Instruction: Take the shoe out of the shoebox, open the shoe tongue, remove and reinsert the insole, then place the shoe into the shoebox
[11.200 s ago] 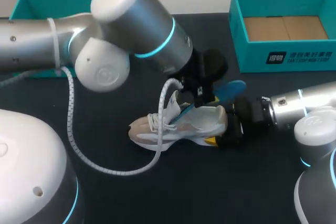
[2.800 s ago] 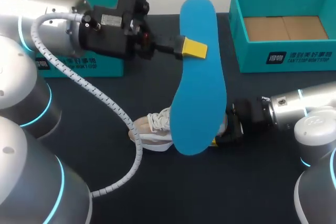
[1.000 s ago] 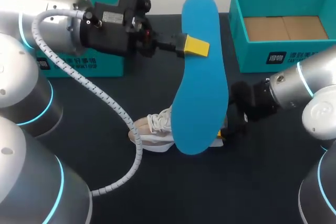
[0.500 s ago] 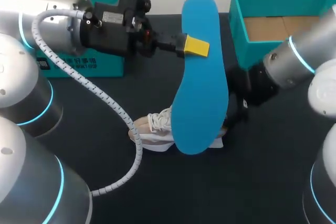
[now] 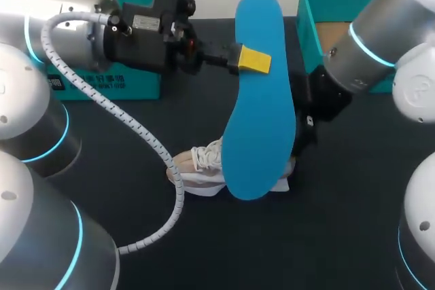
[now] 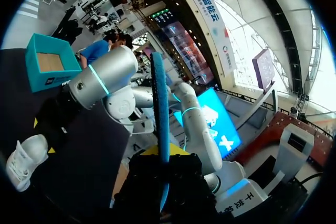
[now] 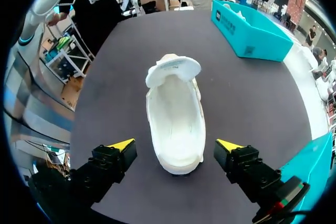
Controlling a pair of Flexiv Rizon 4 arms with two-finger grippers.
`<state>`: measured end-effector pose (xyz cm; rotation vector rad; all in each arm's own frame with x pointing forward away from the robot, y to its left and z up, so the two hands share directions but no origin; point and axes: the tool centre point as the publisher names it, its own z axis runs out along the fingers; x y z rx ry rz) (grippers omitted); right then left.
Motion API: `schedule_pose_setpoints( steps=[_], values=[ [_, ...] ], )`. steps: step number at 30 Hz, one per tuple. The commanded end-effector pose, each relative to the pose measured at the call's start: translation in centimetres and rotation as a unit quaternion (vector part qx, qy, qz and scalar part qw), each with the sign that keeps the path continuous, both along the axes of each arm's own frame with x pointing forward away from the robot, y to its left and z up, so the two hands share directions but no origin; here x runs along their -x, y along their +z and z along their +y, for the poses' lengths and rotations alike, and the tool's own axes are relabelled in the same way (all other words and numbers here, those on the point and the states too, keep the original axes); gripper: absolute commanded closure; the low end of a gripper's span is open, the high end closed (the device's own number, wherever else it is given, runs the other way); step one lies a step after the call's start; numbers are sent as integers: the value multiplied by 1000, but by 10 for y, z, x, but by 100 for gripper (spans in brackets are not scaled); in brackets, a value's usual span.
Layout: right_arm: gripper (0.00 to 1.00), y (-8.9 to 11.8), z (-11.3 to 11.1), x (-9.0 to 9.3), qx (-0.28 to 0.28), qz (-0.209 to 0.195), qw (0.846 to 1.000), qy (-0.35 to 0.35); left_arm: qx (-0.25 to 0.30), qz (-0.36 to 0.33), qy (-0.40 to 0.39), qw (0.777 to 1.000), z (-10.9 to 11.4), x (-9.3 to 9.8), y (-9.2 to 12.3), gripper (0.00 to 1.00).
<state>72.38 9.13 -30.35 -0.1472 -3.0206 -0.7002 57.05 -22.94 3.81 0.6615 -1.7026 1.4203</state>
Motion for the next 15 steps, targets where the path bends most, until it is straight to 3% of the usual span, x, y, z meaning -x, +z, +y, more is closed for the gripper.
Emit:
schedule_pose_setpoints(
  steps=[1,5,9,15],
  values=[
    [0,1,2,0,31,2,1000,1,0,0,0,1000,-2,0,0,100],
    [0,1,2,0,31,2,1000,1,0,0,0,1000,-2,0,0,100],
    [0,8,8,6,64,-35,997,10,0,0,0,1000,-2,0,0,100],
    [0,1,14,12,81,-23,996,17,0,0,0,1000,-2,0,0,100]
  ],
)
